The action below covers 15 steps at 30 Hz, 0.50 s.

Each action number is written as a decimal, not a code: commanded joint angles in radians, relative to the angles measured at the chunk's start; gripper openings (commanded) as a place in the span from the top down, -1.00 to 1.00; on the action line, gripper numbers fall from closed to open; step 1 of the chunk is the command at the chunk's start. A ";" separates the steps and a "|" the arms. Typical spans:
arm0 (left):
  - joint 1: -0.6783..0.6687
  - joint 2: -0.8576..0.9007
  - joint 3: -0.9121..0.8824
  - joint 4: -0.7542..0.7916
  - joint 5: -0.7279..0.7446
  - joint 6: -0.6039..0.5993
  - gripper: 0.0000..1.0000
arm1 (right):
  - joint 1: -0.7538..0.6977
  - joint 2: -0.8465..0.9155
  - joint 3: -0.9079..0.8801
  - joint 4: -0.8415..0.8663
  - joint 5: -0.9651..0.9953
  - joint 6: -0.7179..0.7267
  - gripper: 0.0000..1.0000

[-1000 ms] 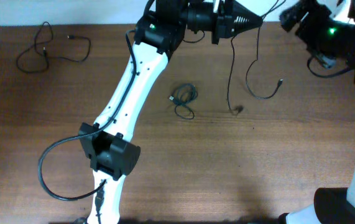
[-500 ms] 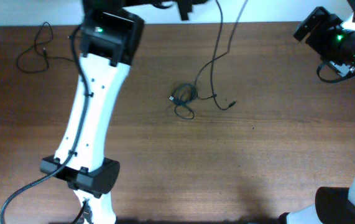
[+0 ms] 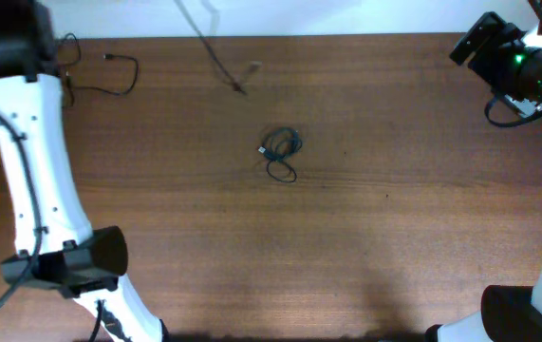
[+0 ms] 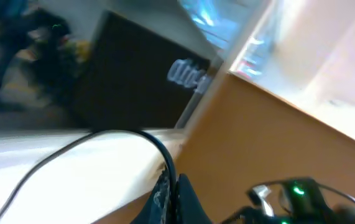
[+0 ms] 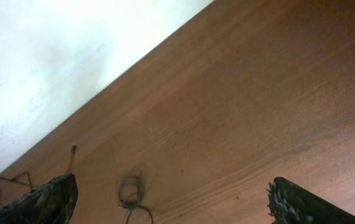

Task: Untangle cables
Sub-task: 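Carry the held cable to the far left with the left gripper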

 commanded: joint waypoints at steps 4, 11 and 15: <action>0.153 -0.021 0.007 -0.444 -0.209 0.293 1.00 | -0.004 -0.001 0.006 0.002 0.013 -0.004 -0.97; 0.225 -0.021 0.006 -0.657 -0.135 0.382 1.00 | -0.004 -0.001 0.006 0.025 0.013 -0.004 -0.97; 0.222 -0.021 0.006 -0.637 0.074 0.382 1.00 | -0.004 -0.001 0.006 0.033 0.013 -0.004 -0.97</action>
